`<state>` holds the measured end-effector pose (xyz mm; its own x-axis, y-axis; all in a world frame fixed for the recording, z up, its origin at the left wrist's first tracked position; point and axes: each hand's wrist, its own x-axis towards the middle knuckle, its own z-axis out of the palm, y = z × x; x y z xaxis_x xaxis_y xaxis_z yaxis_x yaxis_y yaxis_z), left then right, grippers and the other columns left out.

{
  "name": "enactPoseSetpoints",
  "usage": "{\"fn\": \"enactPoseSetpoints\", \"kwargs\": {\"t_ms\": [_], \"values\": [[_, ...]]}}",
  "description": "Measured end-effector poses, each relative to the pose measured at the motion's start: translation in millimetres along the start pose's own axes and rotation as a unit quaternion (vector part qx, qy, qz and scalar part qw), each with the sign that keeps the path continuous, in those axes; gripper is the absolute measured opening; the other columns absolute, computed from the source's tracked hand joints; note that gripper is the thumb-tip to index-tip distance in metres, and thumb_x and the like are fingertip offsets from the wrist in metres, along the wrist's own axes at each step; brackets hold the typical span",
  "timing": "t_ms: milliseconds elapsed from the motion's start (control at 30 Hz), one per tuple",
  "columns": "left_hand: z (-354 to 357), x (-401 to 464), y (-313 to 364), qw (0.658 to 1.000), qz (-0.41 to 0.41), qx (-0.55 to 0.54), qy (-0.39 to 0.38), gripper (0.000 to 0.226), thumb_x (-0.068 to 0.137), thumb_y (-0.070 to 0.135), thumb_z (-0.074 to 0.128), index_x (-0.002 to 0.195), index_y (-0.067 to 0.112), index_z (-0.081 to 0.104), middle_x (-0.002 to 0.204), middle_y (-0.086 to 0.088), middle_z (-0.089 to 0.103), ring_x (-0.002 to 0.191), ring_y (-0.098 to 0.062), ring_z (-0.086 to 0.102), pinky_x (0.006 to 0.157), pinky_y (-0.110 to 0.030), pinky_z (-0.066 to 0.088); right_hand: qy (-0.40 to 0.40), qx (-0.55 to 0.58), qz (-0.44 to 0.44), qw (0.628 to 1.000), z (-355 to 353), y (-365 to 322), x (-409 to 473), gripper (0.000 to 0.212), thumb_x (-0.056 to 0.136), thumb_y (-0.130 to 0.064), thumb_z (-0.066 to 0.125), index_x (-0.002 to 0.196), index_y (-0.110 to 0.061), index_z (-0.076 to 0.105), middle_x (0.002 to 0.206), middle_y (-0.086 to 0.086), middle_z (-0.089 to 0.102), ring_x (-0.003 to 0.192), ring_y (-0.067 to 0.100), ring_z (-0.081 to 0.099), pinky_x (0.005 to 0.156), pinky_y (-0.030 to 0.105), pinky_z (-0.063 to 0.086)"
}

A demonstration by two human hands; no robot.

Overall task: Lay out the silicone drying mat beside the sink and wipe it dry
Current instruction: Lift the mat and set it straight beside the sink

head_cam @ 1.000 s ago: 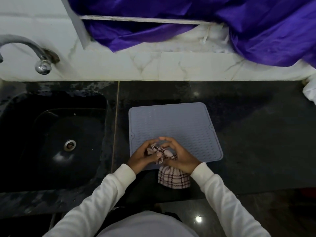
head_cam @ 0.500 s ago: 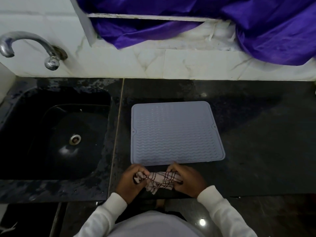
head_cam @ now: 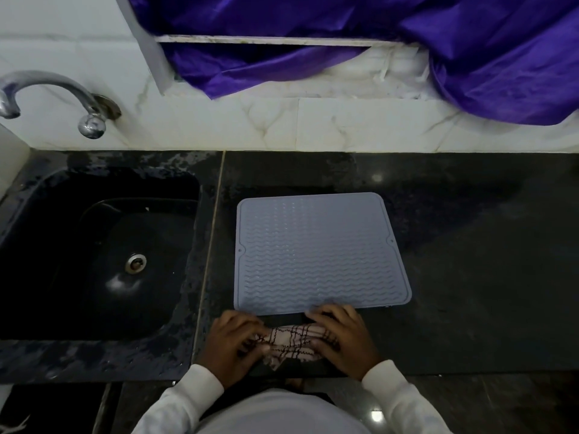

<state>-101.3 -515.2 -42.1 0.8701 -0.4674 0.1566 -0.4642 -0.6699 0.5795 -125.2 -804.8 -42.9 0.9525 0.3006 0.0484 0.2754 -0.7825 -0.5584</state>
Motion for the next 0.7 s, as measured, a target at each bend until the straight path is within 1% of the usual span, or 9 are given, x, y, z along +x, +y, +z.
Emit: {"fn": "enactPoseSetpoints", "kwargs": {"t_ms": [100,200,333,467,533,600,633,667,700], "values": [[-15,22,6,0.994,-0.048,-0.084,0.05,0.028,0.083,0.045,0.064,0.108,0.032,0.066,0.11,0.019,0.061,0.105,-0.008,0.054,0.091,-0.024,0.041,0.071,0.055,0.055,0.994,-28,19,13,0.048,0.091,-0.057,0.05,0.132,-0.034,0.052,0.128,-0.013,0.054,0.117,0.007,0.046,0.101,0.027,0.035],[-17,54,-8,0.972,-0.15,-0.155,0.093,0.034,0.082,0.041,0.063,0.113,0.027,0.063,0.116,0.013,0.061,0.109,-0.009,0.056,0.095,-0.025,0.041,0.145,0.086,0.139,0.976,-63,61,34,0.042,0.091,-0.034,0.061,0.131,-0.019,0.055,0.128,-0.002,0.055,0.118,0.014,0.049,0.103,0.025,0.035],[-14,100,-42,0.926,-0.33,-0.169,0.075,0.038,0.08,0.02,0.073,0.116,0.013,0.061,0.121,-0.01,0.059,0.111,-0.028,0.057,0.096,-0.044,0.047,0.135,0.054,0.304,0.941,-97,122,68,0.059,0.088,-0.014,0.066,0.142,-0.011,0.042,0.136,0.017,0.048,0.123,0.035,0.047,0.105,0.045,0.039],[-9,129,-46,0.906,-0.385,-0.169,0.057,0.041,0.077,0.016,0.076,0.114,0.009,0.063,0.119,-0.013,0.062,0.109,-0.031,0.058,0.096,-0.045,0.047,0.079,-0.039,0.386,0.918,-98,143,93,0.069,0.087,-0.019,0.064,0.147,-0.006,0.031,0.136,0.026,0.043,0.122,0.045,0.042,0.104,0.051,0.037],[-8,137,-45,0.886,-0.41,-0.205,0.067,0.041,0.074,0.014,0.078,0.111,0.017,0.063,0.118,-0.01,0.061,0.105,-0.03,0.059,0.095,-0.045,0.048,0.073,-0.057,0.408,0.908,-93,139,100,0.066,0.09,-0.022,0.06,0.147,-0.007,0.03,0.136,0.026,0.04,0.122,0.045,0.04,0.102,0.05,0.037],[-11,145,-40,0.85,-0.44,-0.271,0.103,0.043,0.071,0.013,0.079,0.107,0.026,0.06,0.11,-0.008,0.062,0.103,-0.03,0.059,0.093,-0.044,0.049,0.089,-0.024,0.437,0.895,-89,133,105,0.058,0.091,-0.021,0.058,0.144,-0.009,0.037,0.134,0.026,0.04,0.121,0.045,0.041,0.098,0.051,0.039],[-13,148,-36,0.833,-0.445,-0.307,0.118,0.046,0.073,0.007,0.077,0.112,0.022,0.056,0.102,-0.006,0.06,0.101,-0.029,0.058,0.091,-0.042,0.049,0.102,-0.009,0.443,0.891,-88,132,106,0.051,0.09,-0.018,0.057,0.139,-0.009,0.044,0.131,0.027,0.043,0.118,0.045,0.044,0.095,0.05,0.041],[-14,151,-32,0.828,-0.441,-0.323,0.121,0.051,0.076,0.0,0.073,0.119,0.014,0.051,0.096,-0.005,0.057,0.098,-0.027,0.056,0.088,-0.04,0.048,0.115,0.007,0.449,0.886,-89,129,107,0.043,0.089,-0.015,0.055,0.131,-0.009,0.051,0.127,0.027,0.046,0.113,0.045,0.047,0.092,0.048,0.043],[-16,153,-28,0.844,-0.424,-0.306,0.12,0.056,0.076,-0.004,0.071,0.124,0.011,0.047,0.094,-0.005,0.054,0.095,-0.025,0.055,0.086,-0.04,0.049,0.126,0.02,0.451,0.883,-89,128,108,0.035,0.089,-0.012,0.054,0.124,-0.008,0.056,0.124,0.026,0.048,0.108,0.045,0.05,0.089,0.046,0.044]]}}
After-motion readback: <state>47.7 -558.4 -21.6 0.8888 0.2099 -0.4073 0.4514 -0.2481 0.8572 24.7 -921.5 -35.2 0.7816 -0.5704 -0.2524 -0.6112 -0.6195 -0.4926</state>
